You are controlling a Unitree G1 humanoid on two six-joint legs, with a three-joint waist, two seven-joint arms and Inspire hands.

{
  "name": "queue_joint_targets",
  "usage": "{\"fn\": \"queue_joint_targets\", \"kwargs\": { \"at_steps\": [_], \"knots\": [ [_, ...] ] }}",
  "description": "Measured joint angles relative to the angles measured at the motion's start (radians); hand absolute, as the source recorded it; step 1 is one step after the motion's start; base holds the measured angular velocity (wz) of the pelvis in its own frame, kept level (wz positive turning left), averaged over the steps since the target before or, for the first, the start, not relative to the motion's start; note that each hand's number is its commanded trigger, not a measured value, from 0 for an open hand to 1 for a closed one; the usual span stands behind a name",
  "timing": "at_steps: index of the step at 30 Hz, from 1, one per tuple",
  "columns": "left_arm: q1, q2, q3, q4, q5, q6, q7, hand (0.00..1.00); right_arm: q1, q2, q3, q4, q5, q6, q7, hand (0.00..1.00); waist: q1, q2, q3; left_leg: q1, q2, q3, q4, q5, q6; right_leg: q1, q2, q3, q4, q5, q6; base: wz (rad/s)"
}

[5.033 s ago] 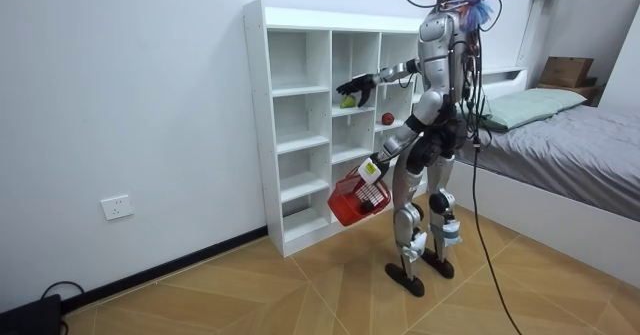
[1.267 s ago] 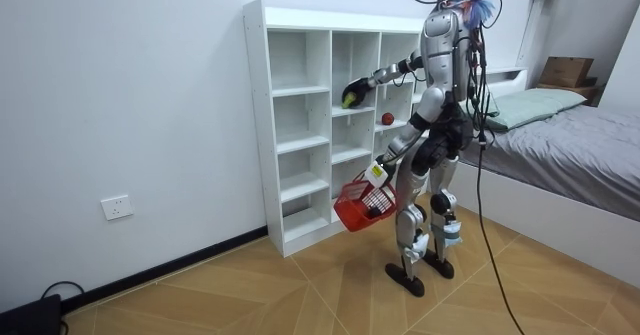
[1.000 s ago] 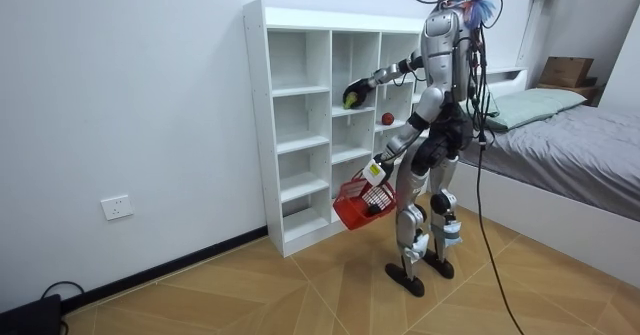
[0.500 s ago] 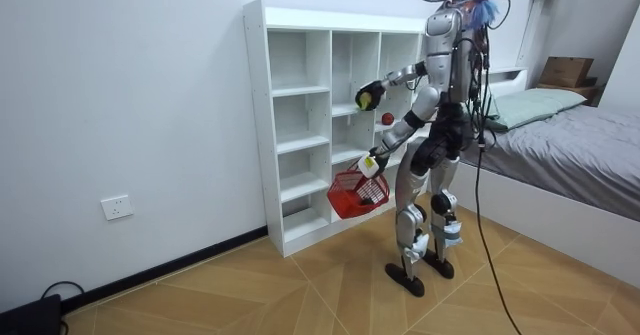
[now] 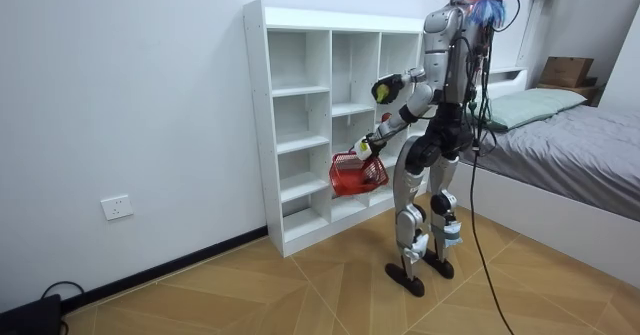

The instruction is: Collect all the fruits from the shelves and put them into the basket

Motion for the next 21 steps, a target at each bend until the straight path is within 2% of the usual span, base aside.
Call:
{"fn": "queue_joint_targets", "kwargs": {
  "at_steps": [2, 5, 6, 7, 10, 15, 17, 21],
  "knots": [
    [0.007, -0.001, 0.0, 0.0, 0.0, -0.011, -0.004, 1.0, 0.038, 0.028, -0.008, -0.024, -0.019, -0.003, 0.024, 1.0, -0.003, 0.016, 0.0029, 0.028, 0.002, 0.008, -0.011, -0.003, 0.0, 0.02, 0.001, 0.003, -0.004, 0.0, 0.0, -0.13],
    [0.012, -0.007, -0.003, 0.0, -0.001, -0.018, -0.006, 1.0, 0.059, 0.044, -0.008, -0.024, -0.021, -0.003, 0.056, 1.0, -0.017, 0.035, 0.0003, 0.039, 0.003, 0.016, -0.012, -0.005, 0.0, 0.035, 0.001, 0.004, -0.014, 0.0, 0.0, -0.05],
    [0.014, -0.007, -0.004, 0.0, -0.001, -0.019, -0.006, 1.0, 0.064, 0.048, -0.008, -0.024, -0.02, -0.003, 0.059, 1.0, -0.022, 0.037, 0.0004, 0.043, 0.003, 0.016, -0.013, -0.005, 0.0, 0.038, 0.001, 0.004, -0.015, 0.0, 0.0, 0.03],
    [0.021, -0.007, -0.004, 0.0, -0.001, -0.024, -0.006, 1.0, 0.071, 0.06, -0.01, -0.024, -0.019, -0.003, 0.063, 1.0, -0.027, 0.041, -0.0033, 0.045, 0.003, 0.016, -0.014, -0.006, -0.001, 0.041, 0.0, 0.003, -0.016, 0.0, 0.001, 0.0],
    [0.027, -0.007, -0.011, 0.0, -0.001, -0.034, -0.008, 1.0, 0.071, 0.075, -0.01, -0.024, -0.02, -0.003, 0.065, 1.0, -0.037, 0.048, -0.0037, 0.045, 0.003, 0.016, -0.015, -0.006, -0.001, 0.04, 0.001, 0.002, -0.016, 0.0, 0.001, 0.0],
    [0.028, -0.006, -0.027, 0.0, -0.001, -0.037, -0.023, 1.0, 0.079, 0.082, -0.009, -0.024, -0.023, -0.006, 0.066, 1.0, -0.046, 0.052, -0.0008, 0.044, 0.003, 0.016, -0.015, -0.006, 0.0, 0.04, 0.001, 0.005, -0.017, 0.0, 0.001, 0.0],
    [0.028, -0.006, -0.03, -0.002, -0.001, -0.037, -0.024, 1.0, 0.099, 0.109, -0.009, -0.026, -0.036, -0.006, 0.066, 1.0, -0.057, 0.063, 0.0011, 0.041, 0.003, 0.017, -0.012, -0.008, 0.0, 0.038, 0.001, 0.007, -0.016, 0.0, 0.001, 0.0],
    [0.035, -0.007, -0.032, -0.043, -0.004, -0.04, -0.025, 1.0, 0.133, 0.12, -0.007, -0.03, -0.067, -0.006, 0.069, 1.0, -0.055, 0.08, -0.0003, 0.044, 0.005, 0.029, -0.014, -0.011, 0.001, 0.033, 0.004, 0.031, -0.016, -0.001, 0.002, -0.12]
  ]
}}
